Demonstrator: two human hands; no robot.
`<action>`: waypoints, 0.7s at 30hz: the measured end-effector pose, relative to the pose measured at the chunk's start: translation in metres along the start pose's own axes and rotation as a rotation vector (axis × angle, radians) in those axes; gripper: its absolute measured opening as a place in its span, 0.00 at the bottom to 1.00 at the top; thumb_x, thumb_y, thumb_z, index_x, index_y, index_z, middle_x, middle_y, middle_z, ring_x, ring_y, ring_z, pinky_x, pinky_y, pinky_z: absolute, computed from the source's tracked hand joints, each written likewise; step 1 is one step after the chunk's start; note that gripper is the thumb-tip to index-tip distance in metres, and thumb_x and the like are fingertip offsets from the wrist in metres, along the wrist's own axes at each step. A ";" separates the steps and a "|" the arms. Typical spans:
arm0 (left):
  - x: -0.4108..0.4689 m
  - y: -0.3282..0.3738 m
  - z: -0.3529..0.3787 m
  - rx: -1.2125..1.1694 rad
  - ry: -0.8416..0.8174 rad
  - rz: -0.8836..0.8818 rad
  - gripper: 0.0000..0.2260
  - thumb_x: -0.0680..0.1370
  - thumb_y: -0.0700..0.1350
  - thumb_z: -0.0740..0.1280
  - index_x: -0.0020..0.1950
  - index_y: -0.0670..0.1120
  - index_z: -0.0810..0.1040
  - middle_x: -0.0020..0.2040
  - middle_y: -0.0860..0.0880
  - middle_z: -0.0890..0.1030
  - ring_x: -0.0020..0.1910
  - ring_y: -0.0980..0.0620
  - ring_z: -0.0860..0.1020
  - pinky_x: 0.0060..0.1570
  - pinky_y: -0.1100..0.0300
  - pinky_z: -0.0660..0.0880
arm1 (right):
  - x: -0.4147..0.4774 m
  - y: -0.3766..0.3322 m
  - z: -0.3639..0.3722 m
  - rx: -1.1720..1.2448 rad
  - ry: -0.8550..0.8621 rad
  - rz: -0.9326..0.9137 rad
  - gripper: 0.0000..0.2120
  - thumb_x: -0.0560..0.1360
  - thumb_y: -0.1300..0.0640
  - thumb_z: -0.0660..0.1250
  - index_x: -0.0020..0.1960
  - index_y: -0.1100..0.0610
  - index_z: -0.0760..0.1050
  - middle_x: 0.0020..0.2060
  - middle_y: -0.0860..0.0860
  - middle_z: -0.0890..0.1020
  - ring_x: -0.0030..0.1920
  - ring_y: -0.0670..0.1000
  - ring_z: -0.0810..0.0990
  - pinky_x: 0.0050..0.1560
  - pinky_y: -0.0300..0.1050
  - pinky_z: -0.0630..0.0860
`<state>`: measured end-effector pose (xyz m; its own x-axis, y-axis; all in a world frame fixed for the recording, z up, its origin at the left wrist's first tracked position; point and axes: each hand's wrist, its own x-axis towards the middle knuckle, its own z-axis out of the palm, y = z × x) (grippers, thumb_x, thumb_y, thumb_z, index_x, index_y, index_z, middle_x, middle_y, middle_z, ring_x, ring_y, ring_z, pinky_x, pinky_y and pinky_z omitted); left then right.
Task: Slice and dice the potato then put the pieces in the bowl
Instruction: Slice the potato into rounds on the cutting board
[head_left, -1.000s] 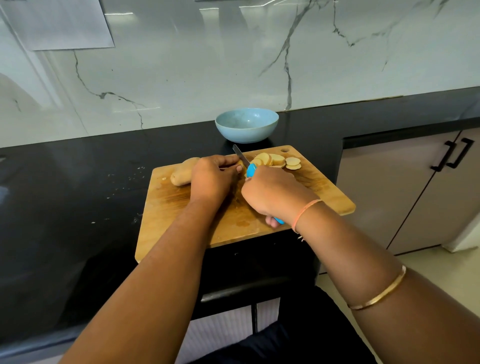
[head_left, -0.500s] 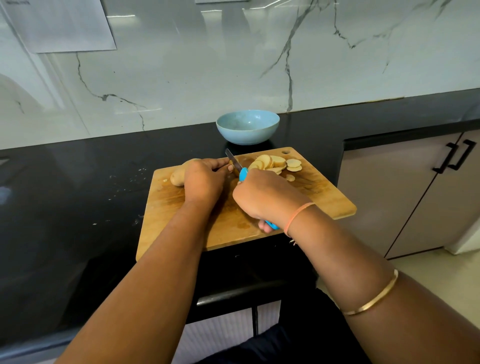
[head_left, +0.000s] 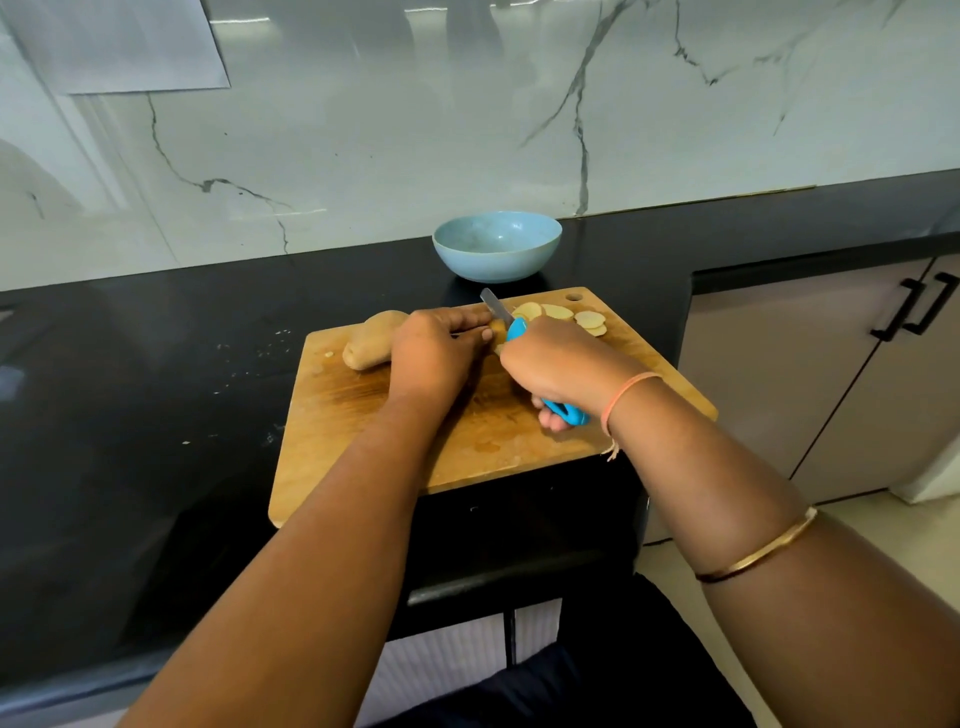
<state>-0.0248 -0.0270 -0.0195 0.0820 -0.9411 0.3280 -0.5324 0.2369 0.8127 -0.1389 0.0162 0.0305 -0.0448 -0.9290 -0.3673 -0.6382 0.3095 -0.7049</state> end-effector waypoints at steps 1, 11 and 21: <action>0.000 0.000 0.000 -0.003 0.003 -0.001 0.12 0.77 0.41 0.69 0.59 0.44 0.81 0.57 0.48 0.82 0.56 0.55 0.79 0.60 0.61 0.74 | -0.001 0.001 0.001 0.022 -0.013 0.016 0.08 0.78 0.57 0.56 0.55 0.60 0.65 0.36 0.56 0.71 0.28 0.50 0.70 0.24 0.34 0.68; 0.000 -0.003 -0.005 -0.084 -0.020 -0.045 0.13 0.77 0.42 0.69 0.61 0.45 0.80 0.58 0.49 0.82 0.55 0.55 0.79 0.57 0.60 0.76 | -0.007 0.001 0.002 0.236 -0.106 0.024 0.14 0.82 0.54 0.55 0.39 0.58 0.64 0.32 0.55 0.69 0.28 0.49 0.68 0.19 0.32 0.67; 0.004 -0.005 -0.005 -0.103 0.008 -0.125 0.12 0.77 0.43 0.69 0.60 0.46 0.80 0.55 0.50 0.82 0.50 0.56 0.79 0.52 0.60 0.78 | -0.015 -0.010 0.007 0.014 -0.080 0.046 0.09 0.80 0.59 0.58 0.42 0.61 0.67 0.33 0.55 0.71 0.29 0.50 0.71 0.27 0.38 0.71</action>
<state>-0.0176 -0.0310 -0.0195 0.1488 -0.9630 0.2247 -0.4289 0.1419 0.8921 -0.1262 0.0281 0.0388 -0.0116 -0.8948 -0.4462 -0.6263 0.3544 -0.6944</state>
